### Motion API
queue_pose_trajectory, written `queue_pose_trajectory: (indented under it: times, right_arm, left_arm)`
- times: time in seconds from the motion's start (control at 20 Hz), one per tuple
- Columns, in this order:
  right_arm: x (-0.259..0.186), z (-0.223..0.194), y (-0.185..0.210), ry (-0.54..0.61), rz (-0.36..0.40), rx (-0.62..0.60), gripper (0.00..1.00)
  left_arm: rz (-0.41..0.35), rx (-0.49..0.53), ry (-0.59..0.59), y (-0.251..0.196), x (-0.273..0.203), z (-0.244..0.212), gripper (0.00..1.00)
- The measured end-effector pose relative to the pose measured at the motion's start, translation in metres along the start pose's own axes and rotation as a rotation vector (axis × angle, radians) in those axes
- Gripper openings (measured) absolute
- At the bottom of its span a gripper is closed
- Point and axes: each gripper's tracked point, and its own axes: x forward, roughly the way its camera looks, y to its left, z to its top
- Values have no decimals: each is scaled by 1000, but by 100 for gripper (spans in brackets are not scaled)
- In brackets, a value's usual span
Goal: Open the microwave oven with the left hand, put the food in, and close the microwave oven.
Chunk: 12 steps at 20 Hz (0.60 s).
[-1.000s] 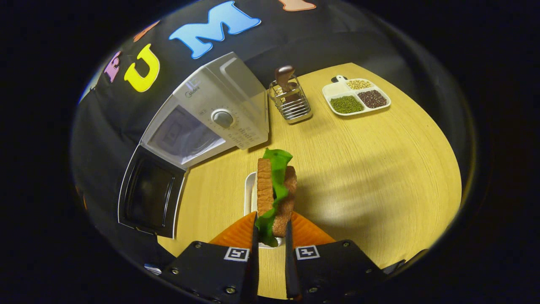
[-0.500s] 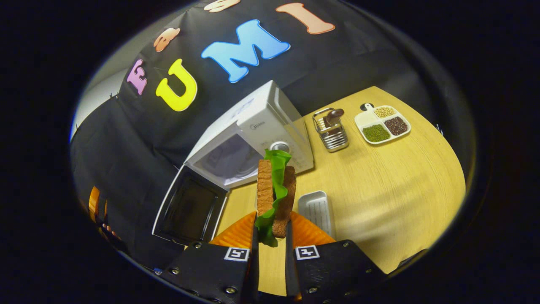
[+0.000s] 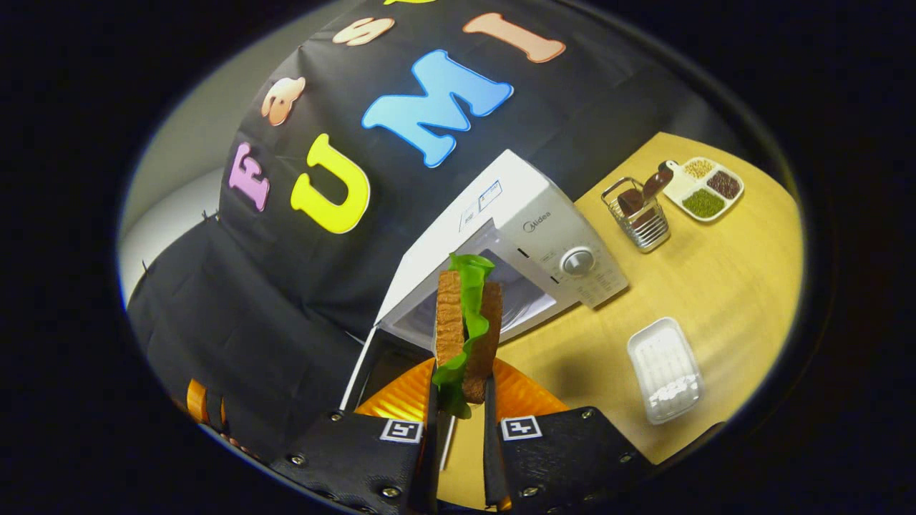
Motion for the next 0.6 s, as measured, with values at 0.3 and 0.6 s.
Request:
queue_pose_trajectory:
  times: [0.3, 0.6]
  right_arm:
    - [67, -2, -2, -88, -51, 234, 25]
    - [131, -6, -15, -177, -111, 459, 25]
  left_arm:
    - [12, 2, -30, 28, -8, 23, 99]
    - [-8, -39, 14, 33, -4, 4, 99]
